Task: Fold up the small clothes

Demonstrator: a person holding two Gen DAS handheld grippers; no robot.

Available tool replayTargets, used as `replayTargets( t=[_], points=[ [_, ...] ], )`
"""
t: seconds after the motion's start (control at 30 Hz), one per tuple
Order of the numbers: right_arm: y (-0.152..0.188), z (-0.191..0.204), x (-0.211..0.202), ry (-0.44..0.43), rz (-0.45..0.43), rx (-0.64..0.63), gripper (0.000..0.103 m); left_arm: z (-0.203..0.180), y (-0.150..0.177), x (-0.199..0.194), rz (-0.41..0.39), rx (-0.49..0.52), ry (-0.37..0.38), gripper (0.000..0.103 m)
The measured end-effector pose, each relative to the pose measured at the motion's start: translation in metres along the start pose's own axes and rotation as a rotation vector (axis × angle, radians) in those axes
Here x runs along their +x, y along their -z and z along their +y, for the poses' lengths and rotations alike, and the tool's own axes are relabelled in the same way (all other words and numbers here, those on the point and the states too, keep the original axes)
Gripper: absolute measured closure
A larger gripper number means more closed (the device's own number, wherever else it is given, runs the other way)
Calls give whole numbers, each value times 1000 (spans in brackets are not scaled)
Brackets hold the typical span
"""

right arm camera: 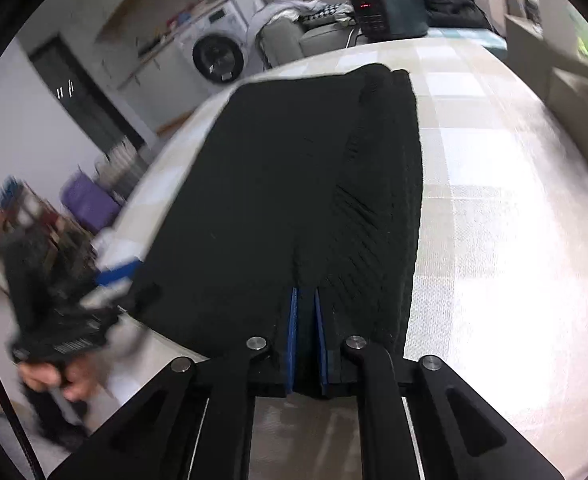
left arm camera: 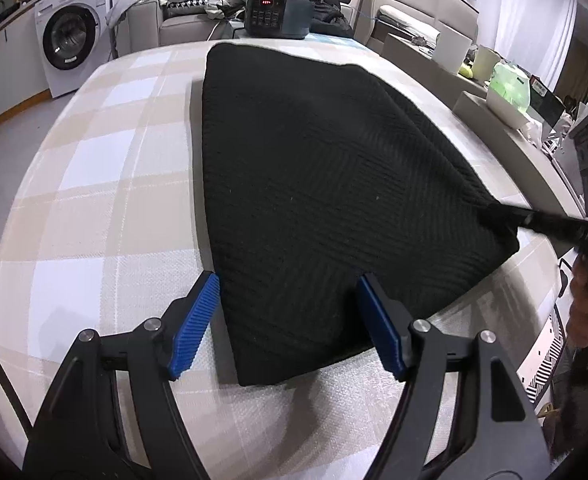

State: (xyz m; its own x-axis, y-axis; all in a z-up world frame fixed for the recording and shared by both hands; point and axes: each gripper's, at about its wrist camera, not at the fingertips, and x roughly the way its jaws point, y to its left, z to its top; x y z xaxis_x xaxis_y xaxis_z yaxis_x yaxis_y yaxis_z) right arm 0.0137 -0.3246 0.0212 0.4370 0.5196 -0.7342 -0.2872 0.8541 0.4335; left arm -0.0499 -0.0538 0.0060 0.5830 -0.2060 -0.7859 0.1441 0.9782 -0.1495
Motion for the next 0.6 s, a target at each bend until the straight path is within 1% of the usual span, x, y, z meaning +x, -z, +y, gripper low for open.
replayTargets(
  t=[0.03, 0.13, 0.23, 0.27, 0.3, 0.33, 0.4, 0.43, 0.47, 0.5, 0.53, 0.6],
  points=[
    [-2, -4, -7, -16, -25, 15, 89, -2, -2, -5, -17, 0, 4, 35],
    [-2, -20, -26, 26, -83, 55, 86, -13, -10, -11, -45, 16, 40, 34],
    [3, -41, -28, 19, -77, 118, 85, -38, -18, -2, -35, 62, 89, 34],
    [6, -44, -27, 17, -71, 127, 81, -46, -21, 1, -31, 78, 104, 34],
    [6, -47, -24, 6, -59, 140, 77, -58, -24, 7, -25, 104, 127, 34],
    [6, -50, -18, -25, -43, 159, 77, -66, -25, 11, -18, 120, 140, 34],
    [5, -52, -9, -46, -31, 167, 77, -87, -28, 22, 3, 167, 181, 34],
    [3, -50, -6, -43, -34, 166, 77, -96, -29, 25, 15, 183, 185, 34],
    [1, -48, -4, -26, -47, 153, 84, -102, -29, 27, 20, 195, 190, 34],
    [-1, -42, -6, 5, -71, 117, 94, -108, -30, 29, 22, 206, 199, 34],
    [-3, -35, -9, 9, -88, 79, 96, -112, -32, 30, 23, 210, 205, 34],
    [-1, -26, -17, -26, -109, 37, 98, -119, -34, 32, 24, 221, 225, 34]
  ],
)
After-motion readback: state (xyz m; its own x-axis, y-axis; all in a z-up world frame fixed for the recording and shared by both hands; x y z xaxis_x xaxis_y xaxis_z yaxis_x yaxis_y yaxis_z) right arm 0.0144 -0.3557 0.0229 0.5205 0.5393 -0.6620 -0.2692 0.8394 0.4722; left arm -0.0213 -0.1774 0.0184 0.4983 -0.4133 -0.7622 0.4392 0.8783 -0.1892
